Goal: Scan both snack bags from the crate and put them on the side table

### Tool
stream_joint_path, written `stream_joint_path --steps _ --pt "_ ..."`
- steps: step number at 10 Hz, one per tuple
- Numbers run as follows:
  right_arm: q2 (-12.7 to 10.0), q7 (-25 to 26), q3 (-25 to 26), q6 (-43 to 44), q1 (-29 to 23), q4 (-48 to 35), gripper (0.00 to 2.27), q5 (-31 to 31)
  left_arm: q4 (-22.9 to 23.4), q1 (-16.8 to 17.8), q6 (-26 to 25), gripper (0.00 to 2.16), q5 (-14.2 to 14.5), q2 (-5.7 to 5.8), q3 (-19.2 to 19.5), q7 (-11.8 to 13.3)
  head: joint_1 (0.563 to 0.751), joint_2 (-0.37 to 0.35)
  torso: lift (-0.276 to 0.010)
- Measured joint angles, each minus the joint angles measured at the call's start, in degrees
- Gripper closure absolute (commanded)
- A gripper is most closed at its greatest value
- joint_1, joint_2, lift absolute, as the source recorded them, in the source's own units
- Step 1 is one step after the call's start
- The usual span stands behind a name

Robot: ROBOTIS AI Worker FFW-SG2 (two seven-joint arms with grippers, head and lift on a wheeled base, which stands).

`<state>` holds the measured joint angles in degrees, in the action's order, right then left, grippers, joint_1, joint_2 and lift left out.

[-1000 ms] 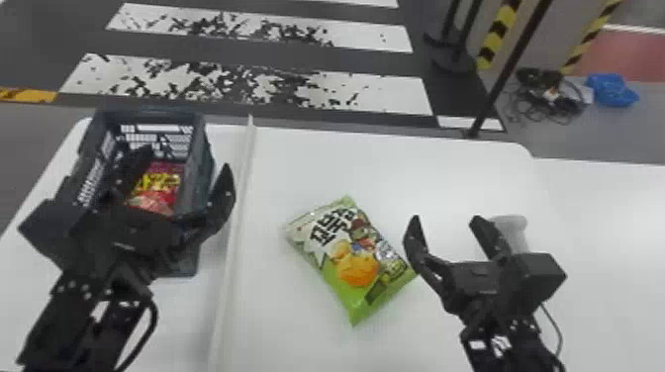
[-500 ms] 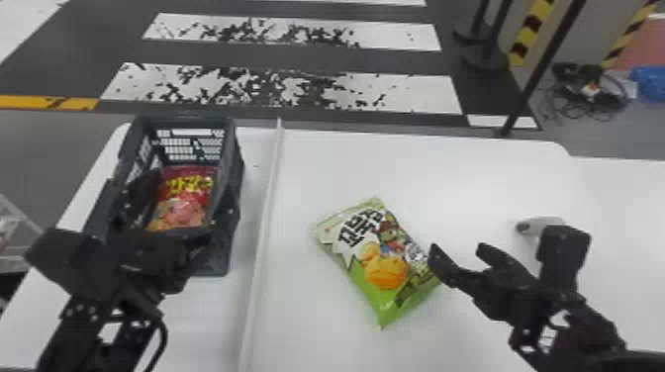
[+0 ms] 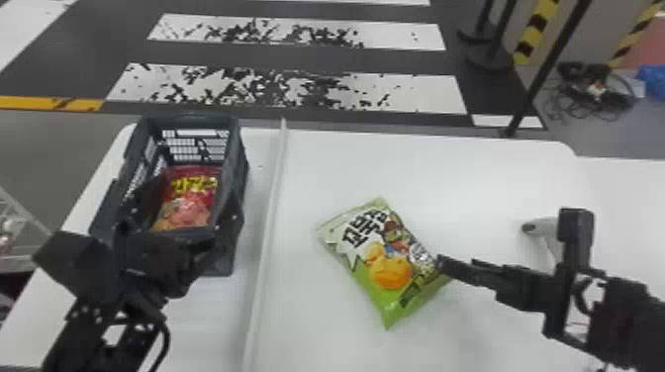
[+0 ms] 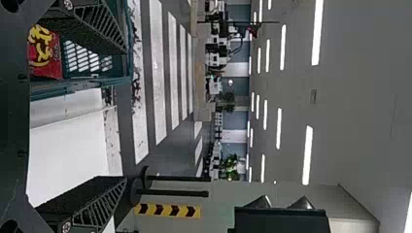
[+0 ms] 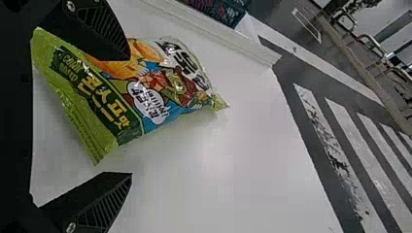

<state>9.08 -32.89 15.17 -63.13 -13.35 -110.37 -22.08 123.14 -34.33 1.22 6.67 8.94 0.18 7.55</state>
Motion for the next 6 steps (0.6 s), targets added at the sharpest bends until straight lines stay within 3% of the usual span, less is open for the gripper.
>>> stream_joint_path --steps 3,6 --pt "2.9 -6.5 1.3 -4.9 4.6 5.5 0.06 -1.3 -0.9 0.7 -0.3 0.08 1.3 0.96 0.0 0.3 0.695 -0.028 -0.087" --pt "4.8 -9.4 -2.1 -4.6 9.3 11.3 0.06 -0.3 -1.1 0.9 -0.7 0.08 1.7 1.43 -0.1 0.4 0.695 -0.013 -0.087"
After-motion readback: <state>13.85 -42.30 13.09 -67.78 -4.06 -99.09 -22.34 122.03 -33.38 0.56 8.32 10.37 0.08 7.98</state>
